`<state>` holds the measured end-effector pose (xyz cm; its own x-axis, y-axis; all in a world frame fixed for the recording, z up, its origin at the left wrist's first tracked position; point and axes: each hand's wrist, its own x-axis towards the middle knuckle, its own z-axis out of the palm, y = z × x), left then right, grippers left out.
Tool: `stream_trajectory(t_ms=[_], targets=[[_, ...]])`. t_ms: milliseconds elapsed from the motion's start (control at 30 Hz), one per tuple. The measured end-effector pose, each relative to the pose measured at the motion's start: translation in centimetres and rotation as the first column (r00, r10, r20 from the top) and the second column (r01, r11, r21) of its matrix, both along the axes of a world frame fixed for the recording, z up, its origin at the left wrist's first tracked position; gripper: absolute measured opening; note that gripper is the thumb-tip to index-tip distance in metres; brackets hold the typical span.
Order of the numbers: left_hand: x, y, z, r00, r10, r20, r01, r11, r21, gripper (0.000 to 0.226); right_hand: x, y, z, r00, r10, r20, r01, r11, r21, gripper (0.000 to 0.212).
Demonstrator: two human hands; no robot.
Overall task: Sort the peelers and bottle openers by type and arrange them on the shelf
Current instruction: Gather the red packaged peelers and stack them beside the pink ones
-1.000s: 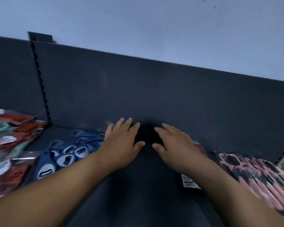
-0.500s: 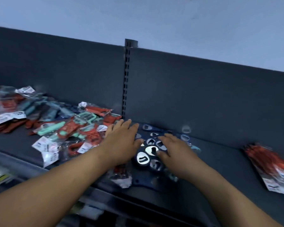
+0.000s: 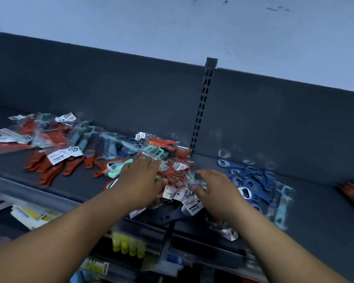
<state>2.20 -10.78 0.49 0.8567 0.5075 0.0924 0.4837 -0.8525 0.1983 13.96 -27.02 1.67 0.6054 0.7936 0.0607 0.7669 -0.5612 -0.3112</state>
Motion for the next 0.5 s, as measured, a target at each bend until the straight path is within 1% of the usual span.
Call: stream_trajectory(t_ms=[100,267,367,433,500], targets=[[-0.4,1.4,-0.2,1.000,0.022,0.003,-0.022,1.000,-0.013,0.063,0.1,1.7,0.3,1.000,-0.004,0.004,0.004,1.000,-0.021,0.051],[-0.4,2.6,-0.6,0.997,0.038,-0.061,-0.042,0.997,-0.065,0.067,1.0,4.7,-0.6,0.999,0.031,0.014,-0.029,0.993,-0.118,0.060],[0.0,3.1,-0.5,0.999,0.026,-0.040,-0.028,0.998,-0.061,0.066,1.3,6.4,-0.9,0.999,0.017,0.037,-0.013,0.993,-0.114,0.069],[0.4,3.4,-0.3,1.000,0.030,0.000,-0.030,0.998,-0.063,0.063,1.6,7.5,-1.1,0.997,0.025,0.075,-0.016,0.994,-0.113,0.066],[0.8,3.5,0.0,0.999,0.038,0.024,-0.036,0.996,-0.087,0.061,1.7,8.1,-1.2,0.998,0.023,0.065,-0.017,0.995,-0.097,0.053]])
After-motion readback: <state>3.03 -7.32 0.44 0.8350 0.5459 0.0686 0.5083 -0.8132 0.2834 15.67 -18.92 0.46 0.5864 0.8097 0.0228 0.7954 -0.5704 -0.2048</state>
